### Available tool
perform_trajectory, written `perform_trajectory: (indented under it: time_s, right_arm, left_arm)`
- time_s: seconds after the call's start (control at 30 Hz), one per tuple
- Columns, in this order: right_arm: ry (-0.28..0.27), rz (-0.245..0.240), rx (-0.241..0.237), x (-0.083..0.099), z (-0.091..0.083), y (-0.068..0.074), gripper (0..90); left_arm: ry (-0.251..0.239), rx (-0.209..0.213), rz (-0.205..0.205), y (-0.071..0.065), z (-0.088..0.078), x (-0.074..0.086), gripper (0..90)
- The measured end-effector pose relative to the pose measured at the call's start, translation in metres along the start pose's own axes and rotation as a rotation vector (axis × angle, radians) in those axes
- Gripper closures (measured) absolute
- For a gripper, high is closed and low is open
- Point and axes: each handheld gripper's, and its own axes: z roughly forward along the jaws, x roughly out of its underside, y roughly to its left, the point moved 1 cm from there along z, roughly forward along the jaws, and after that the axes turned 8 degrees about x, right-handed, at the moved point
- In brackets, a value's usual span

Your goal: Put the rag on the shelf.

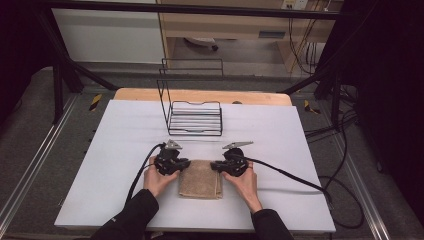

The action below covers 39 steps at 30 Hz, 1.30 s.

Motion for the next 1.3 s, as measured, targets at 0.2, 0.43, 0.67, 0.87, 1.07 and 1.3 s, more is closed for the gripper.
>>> perform_trajectory:
  time_s: [0.2, 0.43, 0.67, 0.87, 1.07, 1.3]
  right_arm:
    - [-0.008, -0.002, 0.001, 0.0, -0.001, 0.0, 82.9]
    - [-0.032, -0.012, -0.003, -0.001, -0.006, 0.002, 83.1]
    - [-0.078, -0.017, -0.029, -0.005, -0.018, 0.004, 83.2]
    - [-0.11, -0.019, -0.044, -0.007, -0.027, 0.006, 83.2]
    - [-0.142, -0.025, -0.058, -0.008, -0.036, 0.008, 83.3]
    - [-0.184, -0.032, -0.059, -0.012, -0.048, 0.009, 83.4]
  left_arm:
    - [-0.007, 0.017, -0.022, 0.002, -0.001, 0.0, 82.7]
    - [-0.02, 0.026, -0.02, 0.002, -0.005, -0.001, 83.9]
    - [-0.067, 0.048, -0.01, -0.001, -0.019, -0.005, 84.2]
    - [-0.104, 0.056, 0.005, -0.005, -0.03, -0.008, 84.3]
    - [-0.127, 0.055, 0.028, -0.012, -0.038, -0.01, 84.8]
    - [-0.158, 0.057, 0.053, -0.02, -0.049, -0.015, 85.3]
